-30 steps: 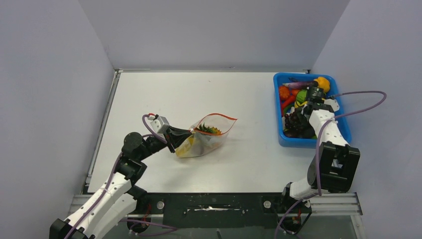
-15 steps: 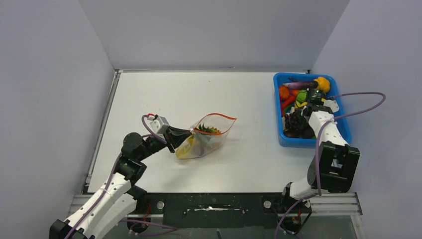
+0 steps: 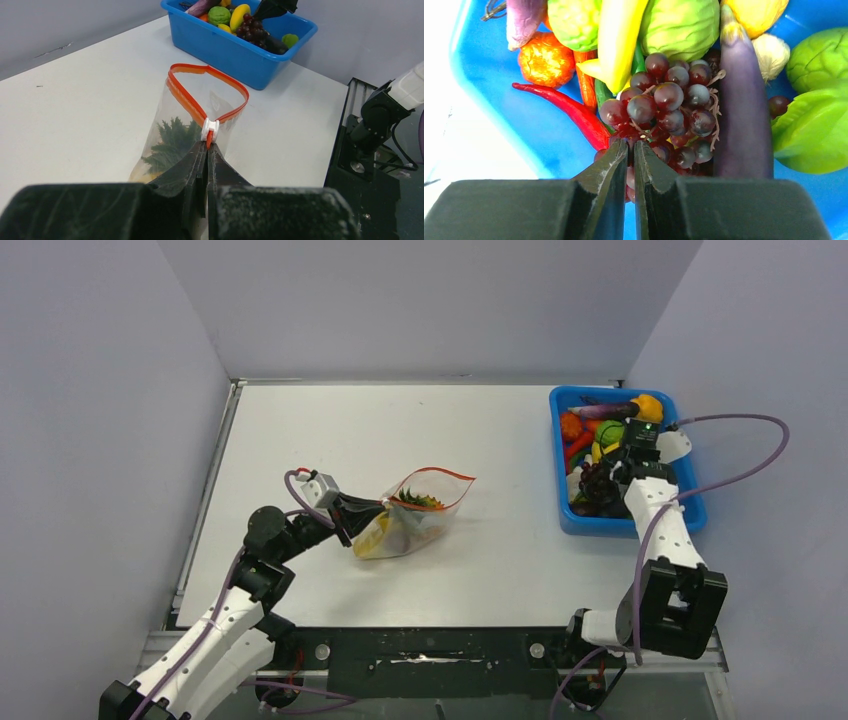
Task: Place the food in the zip-top bag and seal the zipper
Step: Pick up the fake fruit from the bin.
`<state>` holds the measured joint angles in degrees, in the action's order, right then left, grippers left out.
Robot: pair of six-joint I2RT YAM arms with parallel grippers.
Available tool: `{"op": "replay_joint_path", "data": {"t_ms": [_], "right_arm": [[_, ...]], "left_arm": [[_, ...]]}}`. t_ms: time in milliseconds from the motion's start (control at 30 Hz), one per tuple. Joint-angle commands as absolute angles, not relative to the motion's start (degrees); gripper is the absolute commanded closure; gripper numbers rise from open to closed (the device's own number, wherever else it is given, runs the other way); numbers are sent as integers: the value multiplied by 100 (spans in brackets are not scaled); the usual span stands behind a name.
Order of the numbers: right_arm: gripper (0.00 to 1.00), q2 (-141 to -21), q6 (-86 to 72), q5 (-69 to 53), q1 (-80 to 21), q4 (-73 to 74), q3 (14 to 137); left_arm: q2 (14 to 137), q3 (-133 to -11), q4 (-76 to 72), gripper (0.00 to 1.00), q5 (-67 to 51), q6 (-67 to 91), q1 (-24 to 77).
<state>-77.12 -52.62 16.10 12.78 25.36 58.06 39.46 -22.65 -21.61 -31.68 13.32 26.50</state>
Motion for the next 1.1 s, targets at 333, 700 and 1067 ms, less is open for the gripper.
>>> {"op": "replay_joint_path", "data": {"t_ms": [333, 700, 1067], "right_arm": [[93, -6642, -3997, 1464, 1099, 2100, 6126], [93, -6309, -3122, 633, 218, 2186, 6828], [93, -6269, -1937, -2123, -651, 1714, 7119]], "left_arm": [[4073, -2360, -2812, 100, -2775, 1744, 2610], [4320, -2477, -2775, 100, -2422, 1886, 2610], [4364, -2522, -2947, 100, -2607, 1840, 2602]]}}
